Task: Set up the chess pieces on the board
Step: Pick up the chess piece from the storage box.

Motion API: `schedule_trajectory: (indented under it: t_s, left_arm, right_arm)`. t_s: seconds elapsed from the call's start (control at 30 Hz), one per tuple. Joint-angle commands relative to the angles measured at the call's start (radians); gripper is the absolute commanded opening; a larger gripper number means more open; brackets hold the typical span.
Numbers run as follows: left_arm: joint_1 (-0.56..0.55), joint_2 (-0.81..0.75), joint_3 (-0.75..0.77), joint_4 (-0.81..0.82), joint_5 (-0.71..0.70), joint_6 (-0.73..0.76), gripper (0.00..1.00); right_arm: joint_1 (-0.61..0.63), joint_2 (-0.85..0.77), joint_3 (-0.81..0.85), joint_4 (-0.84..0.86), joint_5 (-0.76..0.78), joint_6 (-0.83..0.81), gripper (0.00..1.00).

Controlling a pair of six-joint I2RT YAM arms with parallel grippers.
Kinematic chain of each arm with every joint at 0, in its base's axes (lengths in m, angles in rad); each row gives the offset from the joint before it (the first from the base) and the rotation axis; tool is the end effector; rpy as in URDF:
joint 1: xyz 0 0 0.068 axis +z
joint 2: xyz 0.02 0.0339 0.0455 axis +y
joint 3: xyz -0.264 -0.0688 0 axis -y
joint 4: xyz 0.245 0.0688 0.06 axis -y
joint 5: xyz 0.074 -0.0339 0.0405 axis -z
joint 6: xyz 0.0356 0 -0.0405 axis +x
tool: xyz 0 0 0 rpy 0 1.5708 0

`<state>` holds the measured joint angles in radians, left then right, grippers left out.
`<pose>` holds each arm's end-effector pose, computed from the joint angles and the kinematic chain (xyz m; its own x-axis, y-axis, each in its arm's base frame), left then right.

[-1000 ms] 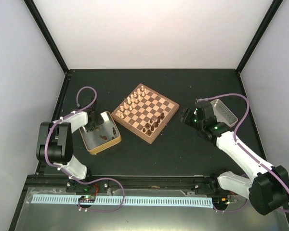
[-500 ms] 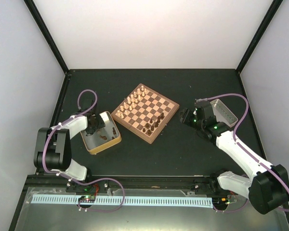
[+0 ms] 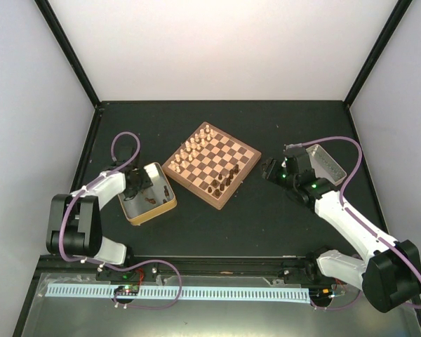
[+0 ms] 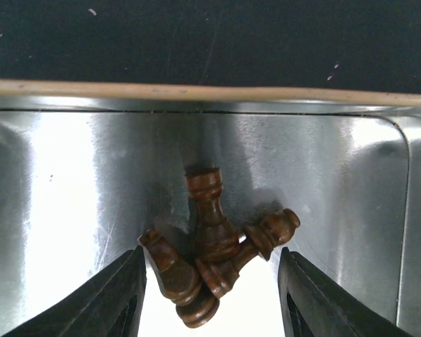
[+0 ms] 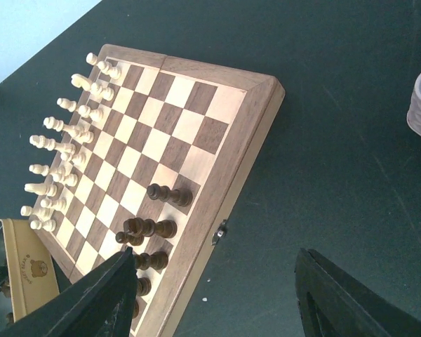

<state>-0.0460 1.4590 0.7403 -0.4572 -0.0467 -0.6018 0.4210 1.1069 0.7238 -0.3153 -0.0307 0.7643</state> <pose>0.2564 -0.0101 0.1586 -0.7759 -0.5304 -0.3415 -0.4989 0.8473 -0.1823 0.2145 0.0972 0.2432 -0.7212 0.4350 -0.5392 0.0958 0.8334 0.5443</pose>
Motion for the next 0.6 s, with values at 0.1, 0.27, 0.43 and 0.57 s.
schedule_trajectory:
  t_s: [0.1,0.27,0.43,0.57]
  left_arm:
    - [-0.003,-0.063,-0.034,-0.034,-0.003,0.005,0.51]
    - [-0.003,-0.054,-0.062,-0.033,0.008,-0.015,0.30]
    - [-0.003,-0.037,-0.065,-0.006,0.003,-0.015,0.27]
    - [-0.003,-0.017,-0.053,0.005,-0.011,-0.003,0.31]
  right_arm:
    - [0.002,-0.012,-0.001,0.022,-0.015,0.007,0.62]
    - [0.003,-0.015,-0.006,0.025,-0.015,0.009,0.62]
    - [0.003,-0.015,-0.007,0.026,-0.017,0.007,0.62]
    - [0.003,-0.015,-0.007,0.025,-0.017,0.007,0.62]
